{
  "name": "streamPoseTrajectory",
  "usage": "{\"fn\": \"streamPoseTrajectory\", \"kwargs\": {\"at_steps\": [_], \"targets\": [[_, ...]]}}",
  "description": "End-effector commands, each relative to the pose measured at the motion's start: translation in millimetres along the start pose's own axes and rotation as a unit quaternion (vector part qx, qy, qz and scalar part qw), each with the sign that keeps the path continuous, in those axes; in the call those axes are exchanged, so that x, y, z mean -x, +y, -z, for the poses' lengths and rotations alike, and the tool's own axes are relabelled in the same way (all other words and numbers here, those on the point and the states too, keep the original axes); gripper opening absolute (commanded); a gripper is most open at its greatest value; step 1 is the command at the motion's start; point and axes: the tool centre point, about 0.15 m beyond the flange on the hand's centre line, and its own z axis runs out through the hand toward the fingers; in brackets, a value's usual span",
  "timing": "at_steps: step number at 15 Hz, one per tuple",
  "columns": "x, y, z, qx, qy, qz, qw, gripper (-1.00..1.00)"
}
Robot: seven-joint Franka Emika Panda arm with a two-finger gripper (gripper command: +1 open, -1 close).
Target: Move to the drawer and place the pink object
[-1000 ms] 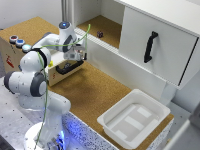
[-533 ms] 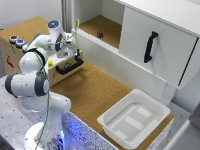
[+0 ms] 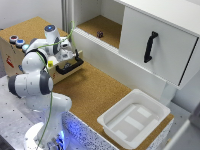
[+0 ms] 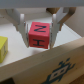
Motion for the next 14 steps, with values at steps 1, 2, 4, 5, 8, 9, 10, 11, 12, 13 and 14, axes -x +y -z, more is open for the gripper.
{"fn": "streamPoseTrajectory", "kwargs": {"at_steps": [1, 2, 4, 5, 8, 9, 10, 11, 12, 13, 14], "targets": [[-32, 13, 9, -0.027, -0.002, -0.020, 0.999, 1.00], [-33, 16, 22, -0.033, 0.003, -0.026, 0.999, 1.00], [-29, 25, 52, -0.043, 0.019, -0.032, 0.998, 1.00], [-27, 28, 72, -0.044, 0.035, -0.033, 0.998, 1.00], [-8, 48, 123, -0.041, 0.058, -0.067, 0.995, 1.00], [-2, 56, 129, -0.022, 0.048, -0.094, 0.994, 1.00], [1, 59, 131, -0.023, 0.045, -0.101, 0.994, 1.00], [1, 59, 131, -0.023, 0.045, -0.101, 0.994, 1.00], [1, 59, 131, -0.023, 0.045, -0.101, 0.994, 1.00], [1, 59, 131, -0.023, 0.045, -0.101, 0.994, 1.00], [1, 59, 131, -0.023, 0.045, -0.101, 0.994, 1.00]]}}
